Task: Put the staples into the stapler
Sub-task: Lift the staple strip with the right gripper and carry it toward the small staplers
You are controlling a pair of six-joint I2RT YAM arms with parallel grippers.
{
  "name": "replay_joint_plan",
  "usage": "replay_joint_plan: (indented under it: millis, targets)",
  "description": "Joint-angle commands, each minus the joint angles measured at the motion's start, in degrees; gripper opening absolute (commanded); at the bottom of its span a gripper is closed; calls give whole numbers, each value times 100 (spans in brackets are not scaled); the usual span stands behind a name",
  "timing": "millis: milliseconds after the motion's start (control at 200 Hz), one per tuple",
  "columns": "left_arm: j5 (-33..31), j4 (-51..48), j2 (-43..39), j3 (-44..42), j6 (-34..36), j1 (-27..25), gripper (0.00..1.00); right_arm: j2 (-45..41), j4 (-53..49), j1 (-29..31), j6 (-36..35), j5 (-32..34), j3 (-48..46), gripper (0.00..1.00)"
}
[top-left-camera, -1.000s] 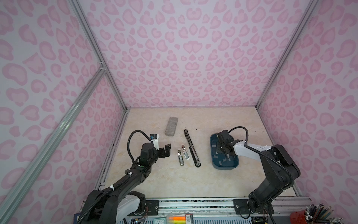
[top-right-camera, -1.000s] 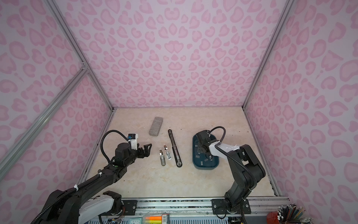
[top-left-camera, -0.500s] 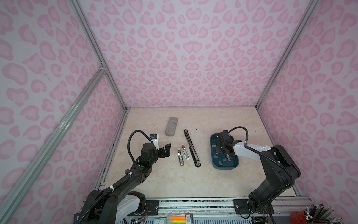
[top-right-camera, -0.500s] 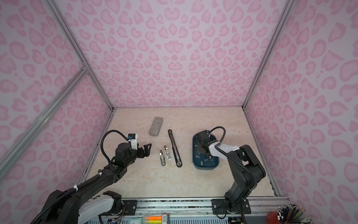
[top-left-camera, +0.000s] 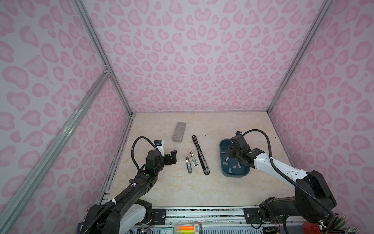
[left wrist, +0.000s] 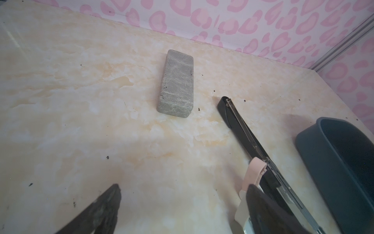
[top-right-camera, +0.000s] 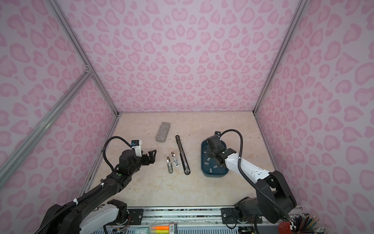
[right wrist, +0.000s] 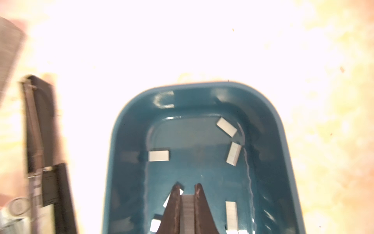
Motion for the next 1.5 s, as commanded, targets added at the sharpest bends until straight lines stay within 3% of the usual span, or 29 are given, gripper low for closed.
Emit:
replay_joint_plan:
  millis: [0,90,170,360,615,845,1495]
  targets:
    - [-75,-908,-220,157,-327,38,98,-249,292,227,-338,-3,-11,8]
    - [-257,-1069,-341,63,-351,38,98,-321,407,637,-412,187,27,8]
    - [10,-789,-365,-108,-321,37,98,-282,552,1101,-418,397,67,8]
    - [-14,-585,-787,-404,-363,29,98,-165,929,2531,-171,1281,156,7]
    - [117,-371,-2669,-1263,-408,20,97,677,2222,3924,249,2262,-67,6]
    - [289,-366,-3306,-1520,-421,19,97,1609,2239,4194,701,2542,340,4]
    - [323,-103,-2507,-1312,-426,11,97,3055,1937,4420,1066,2513,1415,2]
